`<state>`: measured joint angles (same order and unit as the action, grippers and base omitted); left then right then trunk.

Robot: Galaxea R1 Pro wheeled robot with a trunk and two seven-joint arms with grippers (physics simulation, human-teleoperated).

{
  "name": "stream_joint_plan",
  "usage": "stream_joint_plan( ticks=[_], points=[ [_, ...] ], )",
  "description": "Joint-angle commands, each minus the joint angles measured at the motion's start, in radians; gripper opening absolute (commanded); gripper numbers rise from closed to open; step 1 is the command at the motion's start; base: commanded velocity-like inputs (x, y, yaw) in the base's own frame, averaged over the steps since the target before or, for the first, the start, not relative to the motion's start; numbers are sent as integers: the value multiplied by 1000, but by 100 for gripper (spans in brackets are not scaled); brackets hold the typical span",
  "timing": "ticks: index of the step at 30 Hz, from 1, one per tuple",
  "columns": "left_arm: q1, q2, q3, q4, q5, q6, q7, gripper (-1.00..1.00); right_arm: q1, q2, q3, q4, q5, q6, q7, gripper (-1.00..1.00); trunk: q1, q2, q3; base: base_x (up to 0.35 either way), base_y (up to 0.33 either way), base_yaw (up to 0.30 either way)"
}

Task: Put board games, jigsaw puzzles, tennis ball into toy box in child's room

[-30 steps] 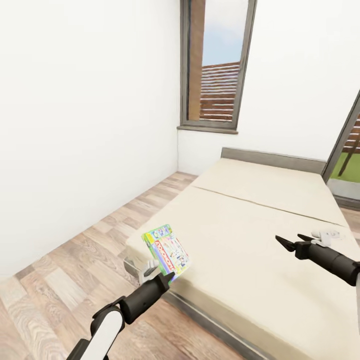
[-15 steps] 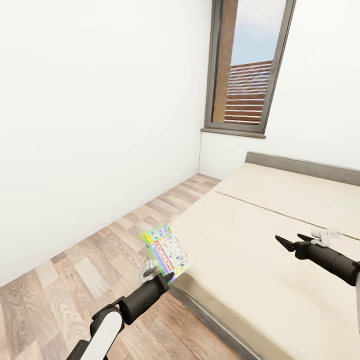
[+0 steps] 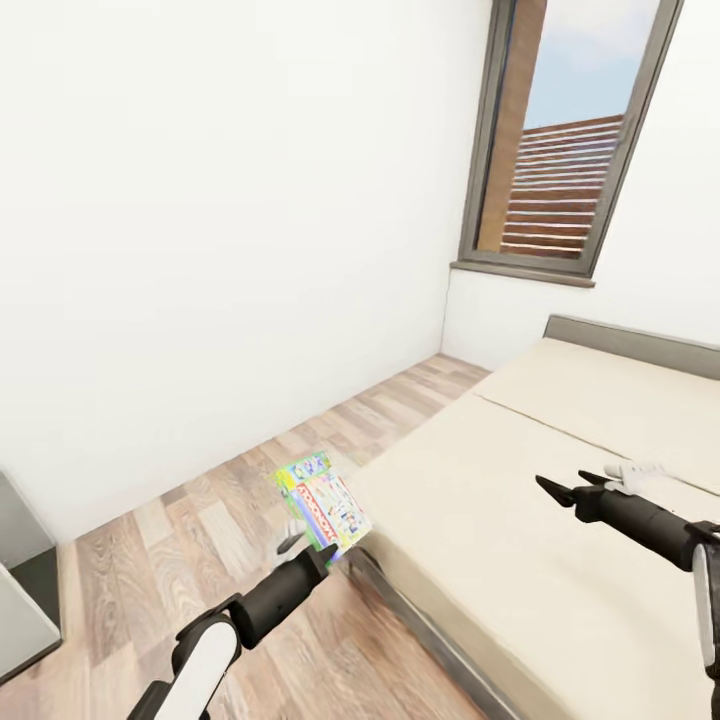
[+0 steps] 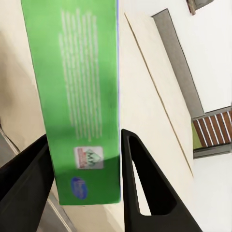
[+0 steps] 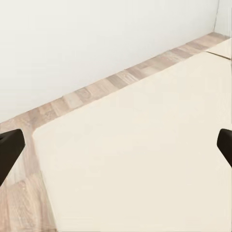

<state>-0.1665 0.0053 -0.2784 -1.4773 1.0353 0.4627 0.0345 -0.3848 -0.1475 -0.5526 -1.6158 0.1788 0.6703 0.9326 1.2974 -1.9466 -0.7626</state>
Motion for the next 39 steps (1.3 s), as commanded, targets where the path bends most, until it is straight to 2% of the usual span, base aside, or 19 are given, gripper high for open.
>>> stream_joint_plan(
  ticks=[1,5,7,11,18,27,30,32,33,36,39],
  points=[
    [-1,0,0,1,9,2,4,-100,0,2,6,-1,9,5,8,100,-4,7,2,0,0,298],
    [-1,-4,2,12,5,-16,7,-100,-2,7,28,-1,10,9,4,100,-19,35,15,0,0,298],
    [-1,-2,3,15,7,-62,6,-100,-3,9,36,-1,10,9,4,100,-27,49,21,0,0,298],
    [12,0,6,16,10,-99,4,-100,0,11,42,-1,10,8,3,100,-42,77,34,0,0,298],
    [22,1,29,8,18,-96,-1,-100,-1,11,43,-2,10,9,3,100,-69,126,56,0,0,298],
    [23,1,34,-14,20,-92,-6,-100,0,11,43,-2,10,8,3,100,-104,189,84,0,0,298],
    [16,11,49,-91,31,-54,-14,-100,3,11,44,-2,10,7,4,100,-115,210,93,0,0,298],
    [-30,19,108,-117,54,25,-13,-100,2,11,44,-2,10,8,4,100,-123,224,99,0,0,298],
    [-43,21,122,-121,69,44,-12,-100,1,11,43,-2,10,8,4,100,-127,231,103,0,0,298],
    [-60,23,138,-117,90,70,-4,-100,1,11,43,-2,10,8,6,100,-138,252,112,0,0,298],
    [-64,22,138,-114,90,74,-1,-100,1,11,43,-2,10,8,6,100,-150,273,121,0,0,298]
  ],
)
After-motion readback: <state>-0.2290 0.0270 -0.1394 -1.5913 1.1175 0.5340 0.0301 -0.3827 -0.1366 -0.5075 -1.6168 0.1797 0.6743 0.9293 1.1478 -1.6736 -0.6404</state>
